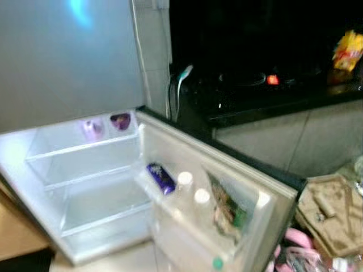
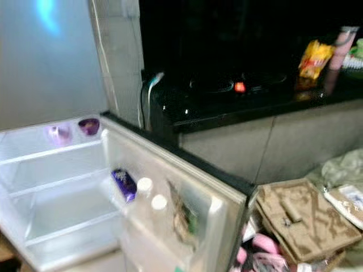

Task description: Restocking fridge

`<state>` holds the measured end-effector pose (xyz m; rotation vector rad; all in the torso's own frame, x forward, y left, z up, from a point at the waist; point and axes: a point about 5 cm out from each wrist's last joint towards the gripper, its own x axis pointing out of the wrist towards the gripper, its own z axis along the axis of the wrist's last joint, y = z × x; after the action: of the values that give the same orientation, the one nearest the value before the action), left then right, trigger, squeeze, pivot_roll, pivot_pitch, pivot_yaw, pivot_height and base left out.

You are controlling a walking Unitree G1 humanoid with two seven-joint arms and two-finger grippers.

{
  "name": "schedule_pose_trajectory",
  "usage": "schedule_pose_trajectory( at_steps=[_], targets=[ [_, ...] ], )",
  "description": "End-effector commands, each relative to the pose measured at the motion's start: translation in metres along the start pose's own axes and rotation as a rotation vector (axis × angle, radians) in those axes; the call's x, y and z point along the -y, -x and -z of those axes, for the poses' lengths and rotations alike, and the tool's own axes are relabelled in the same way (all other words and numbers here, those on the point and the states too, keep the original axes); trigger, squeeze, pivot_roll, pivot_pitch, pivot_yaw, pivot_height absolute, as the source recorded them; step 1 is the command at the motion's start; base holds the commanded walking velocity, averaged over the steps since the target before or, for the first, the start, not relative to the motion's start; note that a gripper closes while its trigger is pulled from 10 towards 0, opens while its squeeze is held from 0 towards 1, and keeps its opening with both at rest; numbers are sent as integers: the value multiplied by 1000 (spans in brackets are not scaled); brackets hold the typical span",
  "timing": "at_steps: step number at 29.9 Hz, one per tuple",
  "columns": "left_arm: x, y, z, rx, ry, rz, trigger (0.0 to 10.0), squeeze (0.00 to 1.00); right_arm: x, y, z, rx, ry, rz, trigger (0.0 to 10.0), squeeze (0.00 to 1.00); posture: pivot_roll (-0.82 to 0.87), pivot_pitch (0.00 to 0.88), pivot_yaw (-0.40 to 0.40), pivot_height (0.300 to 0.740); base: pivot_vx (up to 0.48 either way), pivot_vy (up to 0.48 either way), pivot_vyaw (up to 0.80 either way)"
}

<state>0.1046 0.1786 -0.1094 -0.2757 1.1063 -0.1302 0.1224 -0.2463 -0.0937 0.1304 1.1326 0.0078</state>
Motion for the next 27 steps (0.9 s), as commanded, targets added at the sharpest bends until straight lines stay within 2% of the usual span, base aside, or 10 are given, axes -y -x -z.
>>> schedule_pose_trajectory(
  at_steps=[1, 27],
  targets=[
    [3, 1, 14, -58, 14, 8, 10000, 0, -5, -2, 0, -2, -1, -11, 10000, 0, -89, 0, -4, 740, 0, 0, 0],
    [3, 1, 15, -70, -1, -7, 10000, 0, -3, -1, -3, 1, 11, -3, 10000, 0, -104, 0, -6, 740, 0, 0, 0]
  ],
)
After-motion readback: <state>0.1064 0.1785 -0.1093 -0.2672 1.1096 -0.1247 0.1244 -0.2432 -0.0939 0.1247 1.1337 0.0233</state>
